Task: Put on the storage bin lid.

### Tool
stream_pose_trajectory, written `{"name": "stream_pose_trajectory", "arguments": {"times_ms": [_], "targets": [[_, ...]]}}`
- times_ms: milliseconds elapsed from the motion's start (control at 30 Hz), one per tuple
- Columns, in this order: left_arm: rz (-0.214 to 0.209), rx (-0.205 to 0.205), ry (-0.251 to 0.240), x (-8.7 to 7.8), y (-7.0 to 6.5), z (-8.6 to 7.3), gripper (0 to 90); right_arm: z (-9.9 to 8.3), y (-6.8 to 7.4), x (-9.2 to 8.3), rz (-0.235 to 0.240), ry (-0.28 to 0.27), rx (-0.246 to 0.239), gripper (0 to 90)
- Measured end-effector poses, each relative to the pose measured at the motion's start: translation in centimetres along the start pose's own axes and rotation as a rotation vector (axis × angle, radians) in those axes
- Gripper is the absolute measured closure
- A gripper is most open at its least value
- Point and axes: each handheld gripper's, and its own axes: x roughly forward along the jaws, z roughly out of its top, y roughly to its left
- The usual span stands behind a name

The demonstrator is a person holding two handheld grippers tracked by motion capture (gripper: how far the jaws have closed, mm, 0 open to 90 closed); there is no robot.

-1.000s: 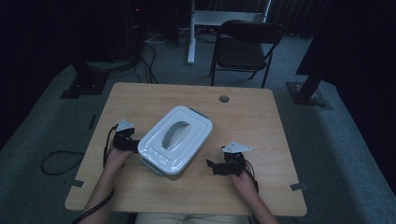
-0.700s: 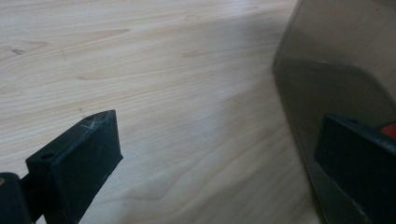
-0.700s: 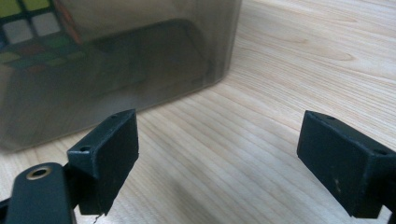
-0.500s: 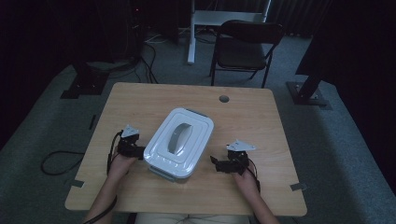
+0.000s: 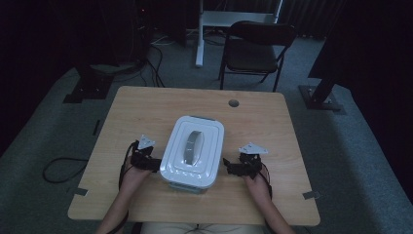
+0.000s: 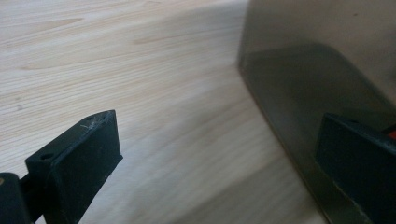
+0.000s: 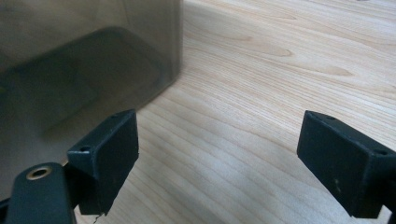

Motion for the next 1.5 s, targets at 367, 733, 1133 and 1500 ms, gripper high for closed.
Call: {"name": "stream_pose_trajectory", "arguments": {"times_ms": [367, 733, 1133, 1500], "targets": [[-0.007, 0.006, 0.023, 0.4, -2.5, 0.3, 1.2, 0.2, 0.4, -0.3, -0.02, -0.012, -0.021, 13.3], [-0.069, 0.066, 0.008, 1.2, -4.0, 0.4, 1.3, -0.8, -1.1, -0.9, -0.002, 0.04, 0.012, 15.9], [-0.071, 0.088, 0.027, 2.7, -4.6, 1.6, 1.3, -1.5, -2.4, -1.7, 0.003, 0.031, 0.053, 15.9], [-0.095, 0.053, -0.001, 3.2, -4.1, 1.4, 1.3, -1.6, -2.2, -1.7, -0.017, 0.028, 0.047, 14.0]]}}
